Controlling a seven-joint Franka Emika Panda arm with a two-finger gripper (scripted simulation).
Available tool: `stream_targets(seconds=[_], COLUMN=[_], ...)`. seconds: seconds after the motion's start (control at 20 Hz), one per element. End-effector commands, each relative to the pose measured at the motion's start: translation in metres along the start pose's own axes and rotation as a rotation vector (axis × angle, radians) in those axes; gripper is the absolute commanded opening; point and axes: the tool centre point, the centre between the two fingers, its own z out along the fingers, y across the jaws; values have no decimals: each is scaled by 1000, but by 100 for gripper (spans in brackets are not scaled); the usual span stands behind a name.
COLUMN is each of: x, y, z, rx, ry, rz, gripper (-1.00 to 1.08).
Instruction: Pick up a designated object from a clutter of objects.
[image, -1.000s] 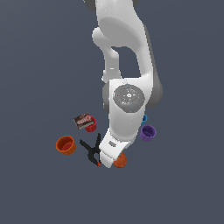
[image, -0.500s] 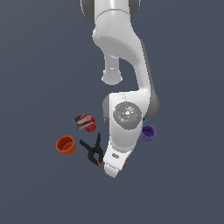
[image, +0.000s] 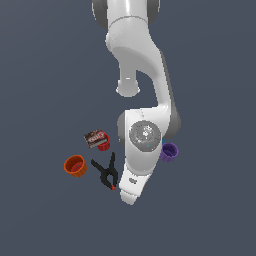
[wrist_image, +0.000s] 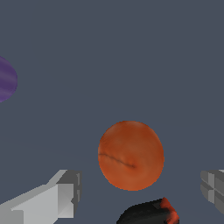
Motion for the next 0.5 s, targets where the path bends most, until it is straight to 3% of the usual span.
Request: stream_targets(seconds=[0.0, 0.45], x=[0, 0], y=[0, -1], z=[5, 47], rx=[0, 0], ry=[0, 0], rz=[-1, -5], gripper=[100, 100])
